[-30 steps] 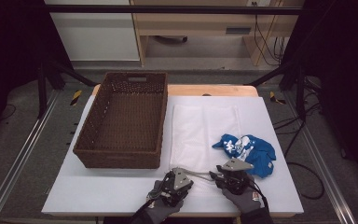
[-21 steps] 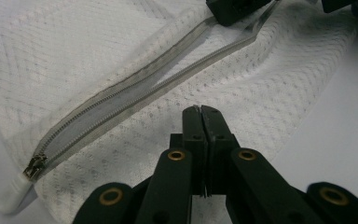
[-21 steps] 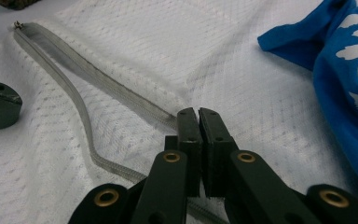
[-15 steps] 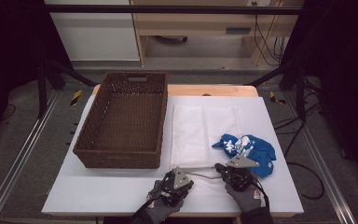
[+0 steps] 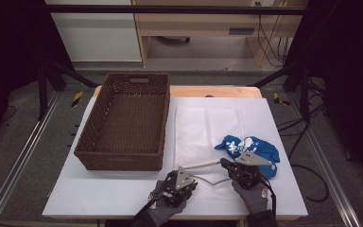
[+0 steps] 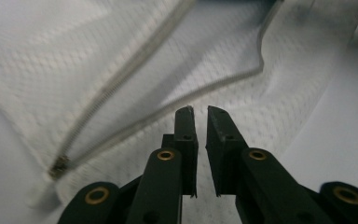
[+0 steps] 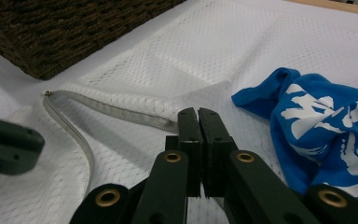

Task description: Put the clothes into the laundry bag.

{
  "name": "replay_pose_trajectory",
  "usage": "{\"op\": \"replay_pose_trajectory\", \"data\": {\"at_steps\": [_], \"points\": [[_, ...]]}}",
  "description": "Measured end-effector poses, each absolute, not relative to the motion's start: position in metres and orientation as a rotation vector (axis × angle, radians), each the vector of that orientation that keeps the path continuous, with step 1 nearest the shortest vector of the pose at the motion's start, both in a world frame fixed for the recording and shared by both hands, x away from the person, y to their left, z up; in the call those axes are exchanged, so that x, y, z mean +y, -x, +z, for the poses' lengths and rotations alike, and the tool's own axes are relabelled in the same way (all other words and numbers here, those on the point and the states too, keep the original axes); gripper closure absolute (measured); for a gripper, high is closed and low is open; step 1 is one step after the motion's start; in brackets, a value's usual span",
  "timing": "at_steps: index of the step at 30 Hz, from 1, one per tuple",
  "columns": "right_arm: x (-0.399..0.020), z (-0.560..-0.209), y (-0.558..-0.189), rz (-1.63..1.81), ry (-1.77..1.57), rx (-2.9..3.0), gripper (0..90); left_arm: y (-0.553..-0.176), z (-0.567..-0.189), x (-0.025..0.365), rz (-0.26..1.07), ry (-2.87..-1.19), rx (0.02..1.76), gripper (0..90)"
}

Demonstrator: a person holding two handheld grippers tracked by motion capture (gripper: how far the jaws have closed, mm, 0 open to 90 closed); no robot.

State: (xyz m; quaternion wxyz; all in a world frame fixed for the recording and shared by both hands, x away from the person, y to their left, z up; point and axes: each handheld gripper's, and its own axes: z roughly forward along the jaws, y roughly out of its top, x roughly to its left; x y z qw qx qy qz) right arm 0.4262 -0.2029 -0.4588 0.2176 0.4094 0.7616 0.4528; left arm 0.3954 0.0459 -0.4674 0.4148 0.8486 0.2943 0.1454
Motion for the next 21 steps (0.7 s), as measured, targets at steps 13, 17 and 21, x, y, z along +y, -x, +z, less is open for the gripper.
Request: {"op": "replay_pose_trajectory", "data": {"at_steps": [13,17,21], "points": [[-0.205,-0.455,-0.427,1.282,-1.137,2.109,88.8,-0.430,-0.435,0.032,0.458,-2.130,0.718,50.3],[-0.207,-0.454,-0.427,1.296,-1.140,2.102,88.8,-0.440,-0.448,0.018,0.457,-2.171,0.708,46.4],[-0.207,-0.454,-0.428,1.300,-1.140,2.101,88.8,-0.445,-0.455,0.013,0.475,-2.188,0.719,46.4]]}}
